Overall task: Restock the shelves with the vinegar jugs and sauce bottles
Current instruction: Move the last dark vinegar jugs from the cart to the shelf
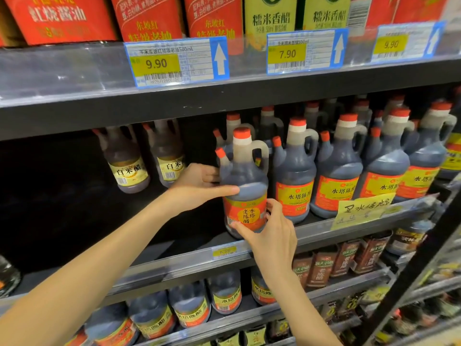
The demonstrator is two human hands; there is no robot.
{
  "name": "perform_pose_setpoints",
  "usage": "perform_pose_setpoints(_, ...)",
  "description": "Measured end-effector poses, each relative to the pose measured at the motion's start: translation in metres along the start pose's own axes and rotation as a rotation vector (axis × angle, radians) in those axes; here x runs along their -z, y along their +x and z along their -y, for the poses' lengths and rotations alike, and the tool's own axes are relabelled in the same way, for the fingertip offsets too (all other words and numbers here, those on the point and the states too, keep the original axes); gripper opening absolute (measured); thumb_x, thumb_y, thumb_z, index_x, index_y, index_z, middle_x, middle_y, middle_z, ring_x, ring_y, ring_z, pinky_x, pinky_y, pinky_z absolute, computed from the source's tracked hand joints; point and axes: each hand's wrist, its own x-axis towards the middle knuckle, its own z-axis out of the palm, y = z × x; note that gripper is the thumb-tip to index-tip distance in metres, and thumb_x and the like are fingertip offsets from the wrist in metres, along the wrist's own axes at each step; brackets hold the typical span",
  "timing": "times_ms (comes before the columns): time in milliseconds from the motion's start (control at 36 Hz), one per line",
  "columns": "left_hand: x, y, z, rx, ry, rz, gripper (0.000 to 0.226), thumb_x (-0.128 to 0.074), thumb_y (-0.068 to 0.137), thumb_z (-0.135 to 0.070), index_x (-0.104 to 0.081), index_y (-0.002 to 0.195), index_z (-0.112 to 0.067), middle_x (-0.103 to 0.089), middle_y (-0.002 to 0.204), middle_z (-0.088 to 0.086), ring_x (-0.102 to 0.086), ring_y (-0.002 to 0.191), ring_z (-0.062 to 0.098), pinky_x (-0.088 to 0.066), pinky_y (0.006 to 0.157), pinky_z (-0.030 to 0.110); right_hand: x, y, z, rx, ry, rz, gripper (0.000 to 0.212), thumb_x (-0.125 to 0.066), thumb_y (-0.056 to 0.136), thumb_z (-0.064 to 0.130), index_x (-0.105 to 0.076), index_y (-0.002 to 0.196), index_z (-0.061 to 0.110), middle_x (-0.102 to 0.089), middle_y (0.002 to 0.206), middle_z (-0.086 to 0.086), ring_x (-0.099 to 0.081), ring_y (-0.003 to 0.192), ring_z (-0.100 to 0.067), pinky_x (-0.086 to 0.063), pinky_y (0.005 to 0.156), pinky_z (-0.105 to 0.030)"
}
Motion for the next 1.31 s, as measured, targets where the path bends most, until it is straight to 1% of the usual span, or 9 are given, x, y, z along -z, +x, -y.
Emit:
perform_pose_setpoints(83, 0.000, 0.001, 0.000, -0.011, -0.012, 0.008, 0.038, -0.078, 0.062, -0.037, -0.067, 0.097, -0.034, -0.072, 0.106, -0.010, -0.066, 0.103, 0.006, -0.051, 0.097, 0.036, -0.001, 0.002, 0.000, -0.009, 0.030, -0.018, 0.078, -0.081, 0.059, 0.054, -0.054, 0.119, 0.011, -0.067, 0.107, -0.006, -0.061, 0.101, -0.032, -0.048, 0.080, -0.041)
perform_pose_setpoints(167, 0.000, 0.004, 0.000, -0.015, -0.032, 0.002, 0.036, -0.079, 0.060, -0.035, -0.069, 0.094, -0.030, -0.073, 0.101, -0.007, -0.068, 0.100, 0.007, -0.052, 0.096, 0.037, -0.001, 0.006, 0.002, 0.019, -0.003, -0.053, 0.074, -0.083, 0.056, 0.053, -0.058, 0.108, 0.008, -0.068, 0.095, -0.007, -0.066, 0.086, -0.033, -0.049, 0.064, -0.038)
perform_pose_setpoints(278, 0.001, 0.011, 0.000, -0.023, 0.021, -0.010, 0.026, -0.080, 0.069, -0.026, -0.070, 0.093, -0.028, -0.074, 0.097, -0.007, -0.069, 0.095, 0.009, -0.054, 0.092, 0.038, 0.000, 0.012, 0.003, 0.059, -0.087, -0.078, 0.067, -0.083, 0.052, 0.056, -0.057, 0.090, 0.007, -0.063, 0.076, -0.007, -0.065, 0.067, -0.032, -0.038, 0.049, -0.031)
perform_pose_setpoints(472, 0.002, 0.016, 0.002, -0.029, 0.060, -0.022, 0.028, -0.081, 0.070, -0.027, -0.071, 0.096, -0.022, -0.075, 0.097, -0.001, -0.070, 0.093, 0.012, -0.056, 0.089, 0.040, 0.008, 0.020, 0.002, 0.085, -0.096, -0.003, 0.067, -0.077, 0.058, 0.061, -0.047, 0.085, 0.007, -0.059, 0.073, -0.008, -0.062, 0.072, -0.031, -0.034, 0.053, -0.031)
perform_pose_setpoints(583, -0.001, 0.022, 0.002, -0.040, 0.093, -0.034, 0.024, -0.079, 0.071, -0.030, -0.068, 0.093, -0.028, -0.073, 0.094, -0.007, -0.069, 0.091, 0.007, -0.056, 0.088, 0.034, 0.010, 0.026, 0.003, 0.064, -0.103, 0.047, 0.068, -0.074, 0.063, 0.061, -0.047, 0.092, 0.006, -0.063, 0.083, -0.010, -0.063, 0.082, -0.031, -0.035, 0.058, -0.031)
perform_pose_setpoints(667, 0.000, 0.025, 0.002, -0.055, 0.088, -0.031, 0.027, -0.078, 0.075, -0.026, -0.069, 0.100, -0.023, -0.072, 0.095, -0.008, -0.069, 0.091, 0.005, -0.056, 0.087, 0.031, 0.010, 0.029, 0.005, 0.054, -0.113, 0.054, 0.066, -0.074, 0.065, 0.059, -0.048, 0.095, 0.005, -0.064, 0.088, -0.011, -0.063, 0.086, -0.032, -0.036, 0.061, -0.031)
perform_pose_setpoints(972, -0.004, 0.027, 0.009, -0.054, 0.042, -0.048, 0.031, -0.074, 0.079, -0.024, -0.066, 0.109, -0.019, -0.071, 0.109, 0.004, -0.067, 0.102, 0.016, -0.053, 0.093, 0.043, 0.013, 0.030, 0.009, 0.030, -0.212, 0.077, 0.069, -0.068, 0.067, 0.065, -0.049, 0.098, 0.006, -0.064, 0.093, -0.009, -0.064, 0.091, -0.031, -0.041, 0.065, -0.034)
perform_pose_setpoints(1222, -0.007, 0.015, 0.009, -0.057, 0.238, 0.016, 0.059, -0.069, 0.079, -0.045, -0.050, 0.130, -0.023, -0.057, 0.132, 0.000, -0.054, 0.121, 0.016, -0.046, 0.102, 0.040, 0.035, 0.041, 0.015, 0.157, -0.355, 0.169, 0.063, -0.065, 0.073, 0.064, -0.055, 0.096, 0.006, -0.067, 0.098, -0.012, -0.063, 0.096, -0.032, -0.035, 0.066, -0.032)
perform_pose_setpoints(1306, -0.004, 0.005, 0.009, -0.026, 0.484, 0.104, 0.079, -0.067, 0.079, -0.052, -0.032, 0.144, -0.021, -0.042, 0.146, 0.003, -0.044, 0.132, 0.021, -0.040, 0.108, 0.040, 0.044, 0.044, 0.014, 0.209, -0.437, 0.238, 0.055, -0.062, 0.077, 0.060, -0.056, 0.092, 0.007, -0.066, 0.097, -0.012, -0.062, 0.094, -0.033, -0.036, 0.066, -0.034)
